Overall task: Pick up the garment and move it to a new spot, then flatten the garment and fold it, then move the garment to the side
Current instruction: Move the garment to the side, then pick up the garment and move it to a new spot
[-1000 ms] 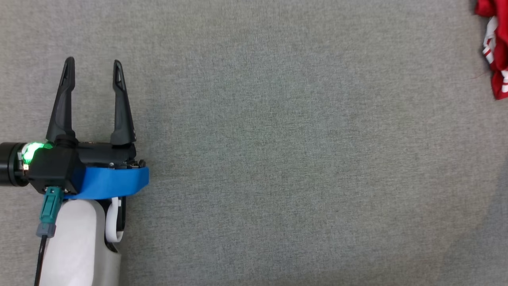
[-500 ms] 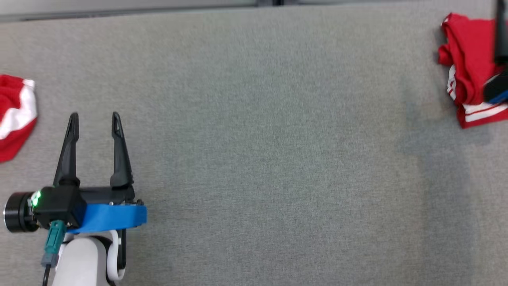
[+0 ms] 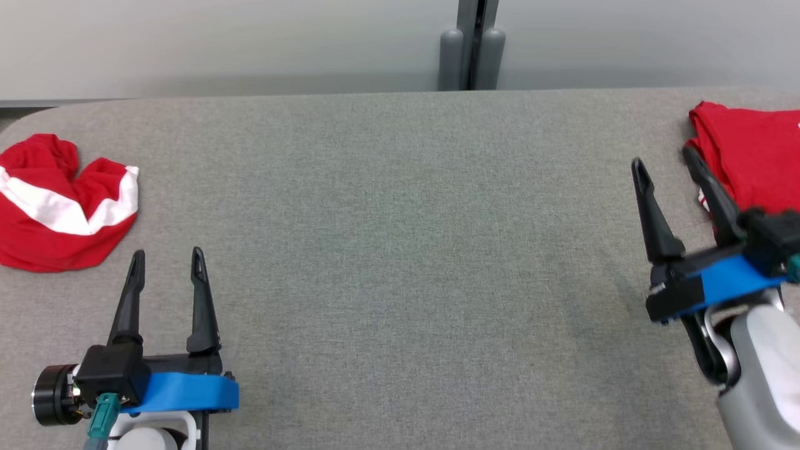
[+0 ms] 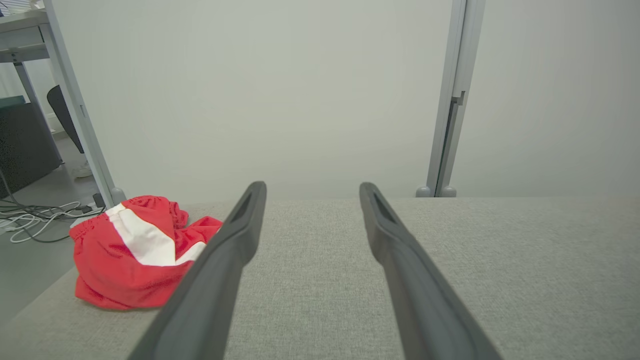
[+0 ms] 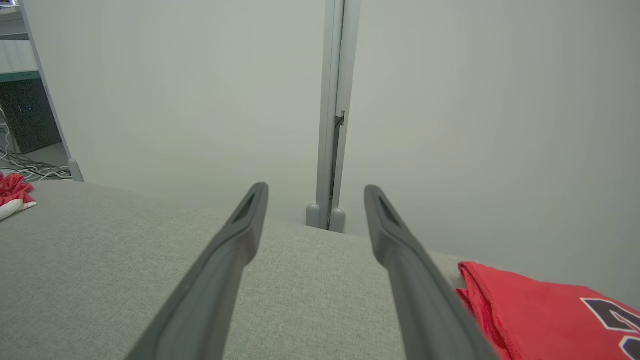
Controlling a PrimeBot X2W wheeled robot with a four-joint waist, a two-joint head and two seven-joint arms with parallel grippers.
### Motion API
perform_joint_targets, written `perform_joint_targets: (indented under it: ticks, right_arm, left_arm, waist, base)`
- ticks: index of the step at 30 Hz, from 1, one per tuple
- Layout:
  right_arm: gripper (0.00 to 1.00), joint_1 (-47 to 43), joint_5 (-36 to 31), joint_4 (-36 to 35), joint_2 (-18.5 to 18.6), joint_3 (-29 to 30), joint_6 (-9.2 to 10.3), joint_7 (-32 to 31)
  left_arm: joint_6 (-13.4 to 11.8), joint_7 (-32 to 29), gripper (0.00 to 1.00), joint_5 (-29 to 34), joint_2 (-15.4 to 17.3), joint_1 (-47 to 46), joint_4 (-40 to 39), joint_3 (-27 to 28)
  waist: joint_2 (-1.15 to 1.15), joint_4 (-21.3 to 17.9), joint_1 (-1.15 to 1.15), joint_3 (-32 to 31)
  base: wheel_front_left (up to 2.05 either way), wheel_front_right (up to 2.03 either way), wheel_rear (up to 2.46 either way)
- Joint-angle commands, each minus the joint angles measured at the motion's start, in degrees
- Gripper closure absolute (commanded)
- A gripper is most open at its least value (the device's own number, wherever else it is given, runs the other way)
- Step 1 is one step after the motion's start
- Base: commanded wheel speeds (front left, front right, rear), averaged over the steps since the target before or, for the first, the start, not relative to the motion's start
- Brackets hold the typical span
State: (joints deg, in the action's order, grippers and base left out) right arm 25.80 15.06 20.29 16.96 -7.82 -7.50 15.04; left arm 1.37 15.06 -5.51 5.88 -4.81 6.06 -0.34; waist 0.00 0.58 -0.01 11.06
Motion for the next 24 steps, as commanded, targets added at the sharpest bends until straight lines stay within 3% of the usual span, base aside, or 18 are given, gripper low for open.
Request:
perform_joint_targets:
  ticks: [1, 12, 24]
  right_arm:
    - [0.0, -2.9, -0.2, -1.2, -0.3, 1.2, 0.01, 0.2]
    - [0.0, -16.6, -2.0, -8.9, -5.5, 9.1, 0.01, -1.6]
    - [0.0, -21.0, -4.2, -13.4, -8.8, 11.8, 0.01, -4.3]
  left_arm:
    - [0.2, 0.2, 0.0, -0.1, -0.1, 0.6, 0.3, 0.3]
    - [0.9, 0.2, 0.0, 0.4, -0.4, 3.0, 1.6, 0.6]
    - [1.2, 0.2, 0.0, 0.5, -0.8, 3.2, 2.6, 0.9]
  waist:
    - [0.0, 0.2, 0.01, -0.6]
    - [0.0, 0.9, 0.01, -2.9]
    - [0.0, 1.3, 0.01, -3.6]
  base:
    - [0.0, 0.0, 0.0]
    - [0.0, 0.0, 0.0]
    - [0.0, 0.0, 0.0]
